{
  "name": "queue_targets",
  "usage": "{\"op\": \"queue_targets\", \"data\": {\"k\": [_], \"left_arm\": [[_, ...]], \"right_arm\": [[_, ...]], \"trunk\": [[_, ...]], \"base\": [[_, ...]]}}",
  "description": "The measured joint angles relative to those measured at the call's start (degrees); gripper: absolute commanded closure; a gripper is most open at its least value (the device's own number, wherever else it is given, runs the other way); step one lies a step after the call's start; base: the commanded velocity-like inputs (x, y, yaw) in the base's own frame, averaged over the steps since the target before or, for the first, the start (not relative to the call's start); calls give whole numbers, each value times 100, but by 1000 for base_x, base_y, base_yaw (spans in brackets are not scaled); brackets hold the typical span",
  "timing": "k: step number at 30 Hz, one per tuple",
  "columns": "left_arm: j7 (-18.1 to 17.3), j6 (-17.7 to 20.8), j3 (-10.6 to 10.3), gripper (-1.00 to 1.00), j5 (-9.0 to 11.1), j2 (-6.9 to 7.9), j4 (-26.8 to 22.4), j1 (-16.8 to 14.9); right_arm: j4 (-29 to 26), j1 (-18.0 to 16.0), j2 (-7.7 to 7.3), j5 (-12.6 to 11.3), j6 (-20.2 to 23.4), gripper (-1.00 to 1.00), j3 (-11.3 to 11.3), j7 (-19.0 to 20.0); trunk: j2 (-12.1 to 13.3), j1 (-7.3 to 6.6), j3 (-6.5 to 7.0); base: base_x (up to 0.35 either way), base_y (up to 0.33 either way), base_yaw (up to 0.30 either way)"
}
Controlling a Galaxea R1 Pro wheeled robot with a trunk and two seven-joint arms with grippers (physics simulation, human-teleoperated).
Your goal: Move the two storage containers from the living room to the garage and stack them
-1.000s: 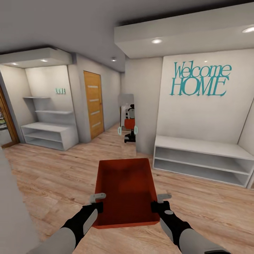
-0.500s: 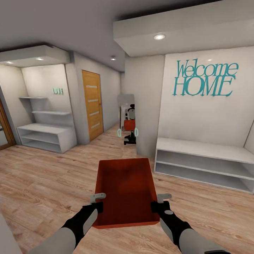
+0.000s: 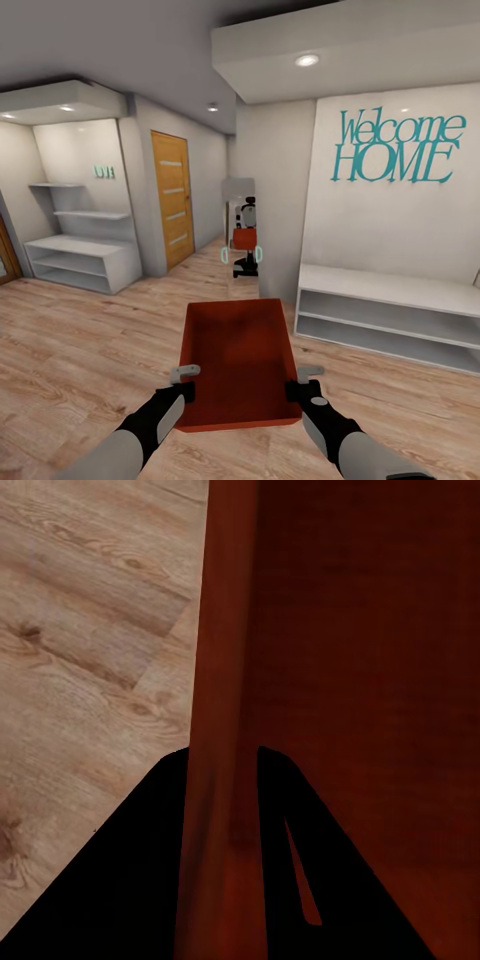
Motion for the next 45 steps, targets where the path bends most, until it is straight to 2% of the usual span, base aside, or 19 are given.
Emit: {"op": "queue_targets", "data": {"k": [14,45], "left_arm": [[24,-6,11,100,-6,-19,-1,1],[23,-4,-2,100,7,-11,-3,1]], "right_arm": [[-5,0,-17,0,-1,100,-3,25],[-4,0,-11,-1,0,100,-2,16]], "trunk": [[0,0,0],[0,0,0]], "base": [[322,0,30],[322,0,261]]}}
